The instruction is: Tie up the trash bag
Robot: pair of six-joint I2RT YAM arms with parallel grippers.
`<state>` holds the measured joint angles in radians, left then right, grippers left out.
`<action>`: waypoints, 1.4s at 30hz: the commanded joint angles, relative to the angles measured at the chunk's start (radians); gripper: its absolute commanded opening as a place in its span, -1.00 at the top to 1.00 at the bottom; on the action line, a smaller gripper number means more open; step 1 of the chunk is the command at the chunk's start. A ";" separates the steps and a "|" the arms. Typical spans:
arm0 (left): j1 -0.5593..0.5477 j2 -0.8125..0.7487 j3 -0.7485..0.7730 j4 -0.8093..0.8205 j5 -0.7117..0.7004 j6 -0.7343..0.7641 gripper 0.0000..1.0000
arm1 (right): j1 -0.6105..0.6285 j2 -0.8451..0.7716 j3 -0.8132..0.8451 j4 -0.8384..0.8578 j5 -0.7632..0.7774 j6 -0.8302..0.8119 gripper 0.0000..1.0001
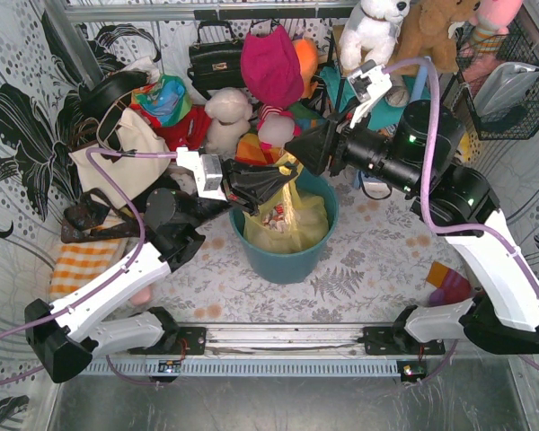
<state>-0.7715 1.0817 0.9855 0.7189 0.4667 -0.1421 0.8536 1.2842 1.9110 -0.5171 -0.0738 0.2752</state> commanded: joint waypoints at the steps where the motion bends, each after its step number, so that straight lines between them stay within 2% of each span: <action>1: -0.002 -0.010 -0.002 0.023 -0.003 0.018 1.00 | 0.004 0.033 0.121 -0.147 -0.048 -0.074 0.19; 4: -0.002 -0.010 -0.001 0.024 0.001 0.016 1.00 | 0.004 0.060 0.168 -0.198 -0.073 -0.085 0.29; 9: -0.002 -0.009 0.003 0.023 0.004 0.016 1.00 | 0.005 0.084 0.196 -0.245 -0.124 -0.106 0.18; 15: -0.002 -0.006 0.010 0.023 0.012 0.013 1.00 | 0.005 0.092 0.201 -0.215 -0.093 -0.130 0.30; 22: -0.002 -0.001 0.013 0.031 0.020 0.004 1.00 | 0.005 0.092 0.196 -0.144 -0.052 -0.165 0.32; 25: -0.002 0.000 0.019 0.031 0.022 0.001 1.00 | 0.005 0.103 0.211 -0.142 -0.050 -0.179 0.38; 31: -0.002 0.002 0.022 0.031 0.027 -0.001 1.00 | 0.005 0.127 0.243 -0.170 -0.057 -0.189 0.38; 38: -0.002 0.003 0.024 0.034 0.030 -0.002 1.00 | 0.005 0.121 0.242 -0.141 -0.044 -0.194 0.96; 42: -0.002 0.004 0.022 0.038 0.031 -0.005 1.00 | 0.005 0.116 0.237 -0.062 -0.037 -0.187 1.00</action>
<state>-0.7715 1.0840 0.9859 0.7181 0.4904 -0.1429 0.8539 1.4082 2.1246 -0.6922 -0.1329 0.0891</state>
